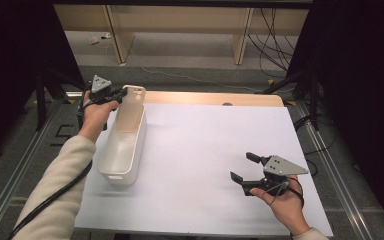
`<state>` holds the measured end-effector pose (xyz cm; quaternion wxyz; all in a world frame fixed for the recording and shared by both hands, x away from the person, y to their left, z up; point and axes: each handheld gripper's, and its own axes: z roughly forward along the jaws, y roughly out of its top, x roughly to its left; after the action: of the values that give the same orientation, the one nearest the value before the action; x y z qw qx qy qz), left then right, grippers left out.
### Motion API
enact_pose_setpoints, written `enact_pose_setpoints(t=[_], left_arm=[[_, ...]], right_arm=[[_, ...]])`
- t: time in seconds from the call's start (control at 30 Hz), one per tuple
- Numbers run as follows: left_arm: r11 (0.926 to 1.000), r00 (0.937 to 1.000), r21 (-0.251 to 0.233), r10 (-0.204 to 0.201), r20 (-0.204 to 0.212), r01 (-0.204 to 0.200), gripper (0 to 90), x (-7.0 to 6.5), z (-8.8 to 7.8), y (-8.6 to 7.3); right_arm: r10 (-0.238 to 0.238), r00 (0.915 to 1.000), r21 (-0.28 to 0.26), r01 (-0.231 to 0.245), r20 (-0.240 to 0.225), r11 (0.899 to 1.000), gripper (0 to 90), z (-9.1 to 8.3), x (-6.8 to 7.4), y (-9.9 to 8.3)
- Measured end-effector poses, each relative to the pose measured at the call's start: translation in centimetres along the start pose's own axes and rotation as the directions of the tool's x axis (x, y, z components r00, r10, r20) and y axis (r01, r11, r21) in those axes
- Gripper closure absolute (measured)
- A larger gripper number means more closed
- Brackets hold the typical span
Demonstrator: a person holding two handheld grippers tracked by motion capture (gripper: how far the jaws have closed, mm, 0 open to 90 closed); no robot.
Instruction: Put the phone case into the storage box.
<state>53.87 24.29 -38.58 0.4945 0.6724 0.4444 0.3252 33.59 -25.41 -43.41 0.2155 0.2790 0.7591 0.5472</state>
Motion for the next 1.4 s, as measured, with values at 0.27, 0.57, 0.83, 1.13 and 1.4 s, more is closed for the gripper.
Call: enact_pose_setpoints(t=[0.27, 0.57, 0.83, 1.13, 1.4], left_arm=[[0.9999, 1.0000, 0.012, -0.005, 0.002, 0.005, 81.3, 0.07, 0.16, -0.26], [0.9996, 0.9999, 0.027, -0.009, 0.005, 0.009, 81.1, 0.04, 0.37, -0.56], [0.9991, 0.9999, 0.042, -0.011, -0.001, 0.011, 80.9, 0.02, 0.57, -0.74], [0.9974, 0.9997, 0.069, -0.021, -0.008, 0.022, 78.9, 0.24, 0.62, -0.90], [0.9968, 0.9996, 0.076, -0.025, -0.014, 0.026, 77.0, 0.27, 0.76, -0.93]], right_arm=[[0.000, 1.0000, -0.007, 0.000, 0.006, 1.000, 15.8, 0.08, 0.02, -0.04], [0.002, 1.0000, -0.008, -0.002, 0.005, 1.000, 15.8, 0.09, 0.03, -0.05], [0.006, 1.0000, 0.006, -0.006, -0.007, 1.000, 15.8, 0.04, 0.05, -0.01], [-0.002, 1.0000, 0.004, 0.002, -0.007, 1.000, 15.8, 0.13, 0.05, -0.04], [-0.004, 1.0000, 0.006, 0.004, -0.008, 1.000, 15.8, 0.14, 0.04, -0.06]])
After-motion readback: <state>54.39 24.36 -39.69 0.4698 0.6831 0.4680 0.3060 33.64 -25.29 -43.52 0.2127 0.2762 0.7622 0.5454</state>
